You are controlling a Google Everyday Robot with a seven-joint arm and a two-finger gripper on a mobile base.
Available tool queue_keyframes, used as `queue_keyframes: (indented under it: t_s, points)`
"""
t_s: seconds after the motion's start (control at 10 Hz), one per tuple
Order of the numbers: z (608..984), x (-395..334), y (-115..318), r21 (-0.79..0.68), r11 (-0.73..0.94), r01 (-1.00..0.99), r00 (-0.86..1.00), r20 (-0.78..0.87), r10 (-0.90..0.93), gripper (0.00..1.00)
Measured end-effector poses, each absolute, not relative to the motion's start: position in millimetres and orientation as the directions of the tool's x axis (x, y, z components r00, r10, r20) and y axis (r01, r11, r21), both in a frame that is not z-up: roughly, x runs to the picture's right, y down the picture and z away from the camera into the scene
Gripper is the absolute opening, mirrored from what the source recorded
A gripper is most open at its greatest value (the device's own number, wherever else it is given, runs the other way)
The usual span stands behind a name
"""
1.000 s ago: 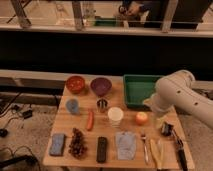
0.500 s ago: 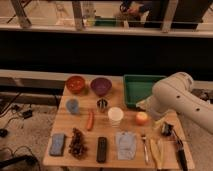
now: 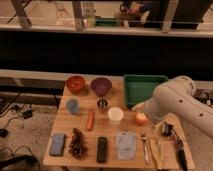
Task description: Place eraser in paper cup
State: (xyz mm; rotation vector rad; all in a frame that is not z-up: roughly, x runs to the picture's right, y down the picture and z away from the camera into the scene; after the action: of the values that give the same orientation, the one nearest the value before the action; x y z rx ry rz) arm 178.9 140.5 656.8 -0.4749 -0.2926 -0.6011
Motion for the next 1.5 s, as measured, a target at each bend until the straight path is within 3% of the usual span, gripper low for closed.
queue_keyframes:
  t_s: [0.4,0.7,1.5]
  points:
    - [665.3,138.6,154.6,-0.328,0.679,0.657,0.741,0.447,-0.501,0.8]
    - [649.8,118.0,171.4,-0.291,0.646,0.706,0.688,0.501,-0.526,0.8]
    - [644.1,114.2,177.2,-0.28,0.641,0.715,0.674,0.52,-0.525,0.8]
